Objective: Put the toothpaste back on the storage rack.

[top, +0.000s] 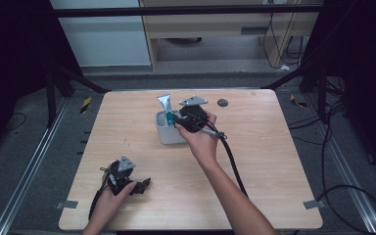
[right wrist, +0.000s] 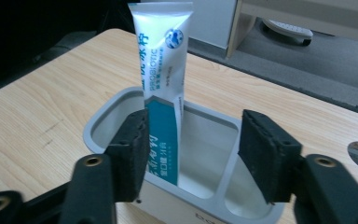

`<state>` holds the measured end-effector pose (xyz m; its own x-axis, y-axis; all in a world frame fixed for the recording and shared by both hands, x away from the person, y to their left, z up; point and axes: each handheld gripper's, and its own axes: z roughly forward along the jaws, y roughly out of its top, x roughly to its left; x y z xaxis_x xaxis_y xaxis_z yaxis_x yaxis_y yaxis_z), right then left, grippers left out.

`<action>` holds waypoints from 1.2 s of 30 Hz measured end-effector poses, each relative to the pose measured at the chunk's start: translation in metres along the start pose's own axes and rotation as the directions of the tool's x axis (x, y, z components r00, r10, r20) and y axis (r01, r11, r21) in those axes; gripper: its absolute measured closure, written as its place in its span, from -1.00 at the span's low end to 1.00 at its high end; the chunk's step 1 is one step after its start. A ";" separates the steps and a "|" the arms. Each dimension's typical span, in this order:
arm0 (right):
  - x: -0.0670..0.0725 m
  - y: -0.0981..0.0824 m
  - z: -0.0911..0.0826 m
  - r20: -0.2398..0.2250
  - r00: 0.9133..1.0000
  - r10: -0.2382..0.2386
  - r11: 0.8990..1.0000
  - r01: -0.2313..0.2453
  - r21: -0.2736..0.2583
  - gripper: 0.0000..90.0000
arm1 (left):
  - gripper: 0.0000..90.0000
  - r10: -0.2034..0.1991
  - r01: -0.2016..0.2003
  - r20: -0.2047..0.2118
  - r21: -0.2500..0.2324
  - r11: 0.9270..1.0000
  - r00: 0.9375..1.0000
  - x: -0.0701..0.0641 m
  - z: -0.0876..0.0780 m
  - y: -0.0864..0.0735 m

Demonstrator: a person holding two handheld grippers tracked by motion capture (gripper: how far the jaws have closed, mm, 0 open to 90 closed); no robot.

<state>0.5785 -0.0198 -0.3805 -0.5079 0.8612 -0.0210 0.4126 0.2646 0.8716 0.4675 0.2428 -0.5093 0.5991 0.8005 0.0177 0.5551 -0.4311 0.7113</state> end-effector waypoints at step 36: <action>-0.084 -0.079 -0.069 0.060 0.997 -0.049 0.993 0.042 0.110 -0.75 | -1.00 0.000 0.000 0.000 0.000 1.000 1.000 0.000 0.000 0.000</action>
<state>0.5363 -0.1430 -0.4136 -0.4812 0.8717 -0.0925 0.4715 0.3463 0.8110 0.4675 0.2428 -0.5093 0.5990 0.8005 0.0180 0.5550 -0.4313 0.7114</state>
